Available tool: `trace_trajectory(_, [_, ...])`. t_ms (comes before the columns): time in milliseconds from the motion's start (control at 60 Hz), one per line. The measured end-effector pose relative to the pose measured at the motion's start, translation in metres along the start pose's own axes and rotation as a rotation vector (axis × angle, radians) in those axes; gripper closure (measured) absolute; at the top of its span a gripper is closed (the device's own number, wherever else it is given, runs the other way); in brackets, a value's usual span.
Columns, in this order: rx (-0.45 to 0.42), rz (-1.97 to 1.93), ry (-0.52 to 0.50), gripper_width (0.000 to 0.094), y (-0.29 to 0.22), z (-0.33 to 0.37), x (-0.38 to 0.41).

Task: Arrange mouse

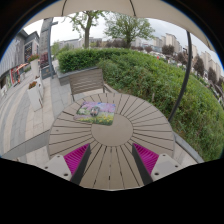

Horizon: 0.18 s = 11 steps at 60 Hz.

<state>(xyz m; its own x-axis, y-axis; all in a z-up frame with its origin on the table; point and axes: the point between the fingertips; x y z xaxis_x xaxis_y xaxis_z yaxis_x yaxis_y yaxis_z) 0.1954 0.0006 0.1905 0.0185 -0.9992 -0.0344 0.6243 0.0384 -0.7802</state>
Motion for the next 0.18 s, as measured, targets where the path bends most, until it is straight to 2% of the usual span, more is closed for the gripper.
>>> trace_trajectory(183, [0.024, 0.006, -0.036, 0.0082, 0.018, 0.014, -0.007])
Point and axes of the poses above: the point between the fingertips, and its own axes, seen from behind it with the camera up: x to the left, y down, z backward, against the way the camera looks, and after that the axes turned 3 degrees about -x, right-handed
